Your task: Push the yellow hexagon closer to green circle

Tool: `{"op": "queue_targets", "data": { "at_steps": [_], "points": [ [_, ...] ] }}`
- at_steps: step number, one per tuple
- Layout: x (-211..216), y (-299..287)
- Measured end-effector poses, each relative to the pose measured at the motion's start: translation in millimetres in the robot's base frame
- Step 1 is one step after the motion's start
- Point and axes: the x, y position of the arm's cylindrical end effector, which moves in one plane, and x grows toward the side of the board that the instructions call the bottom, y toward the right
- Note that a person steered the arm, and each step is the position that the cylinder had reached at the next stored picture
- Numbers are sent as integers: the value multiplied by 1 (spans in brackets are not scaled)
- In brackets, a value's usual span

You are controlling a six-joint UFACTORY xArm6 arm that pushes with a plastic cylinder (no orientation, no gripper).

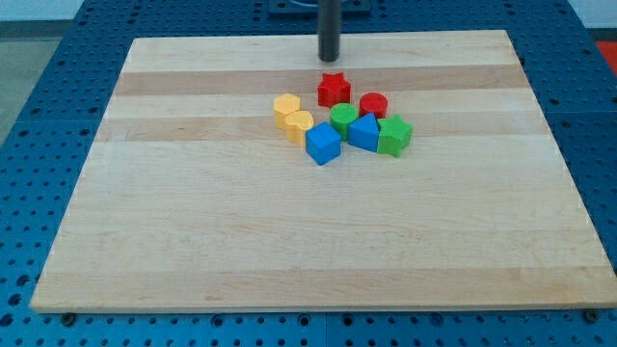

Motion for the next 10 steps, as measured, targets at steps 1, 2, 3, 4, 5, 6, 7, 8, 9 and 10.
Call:
{"op": "queue_targets", "data": {
  "at_steps": [1, 2, 3, 4, 5, 6, 7, 8, 9, 10],
  "points": [
    [36, 17],
    [55, 28],
    [58, 46],
    [57, 84],
    [20, 56],
    [0, -32],
    [43, -127],
    [105, -157],
    [132, -147],
    [122, -97]
  ]
}}
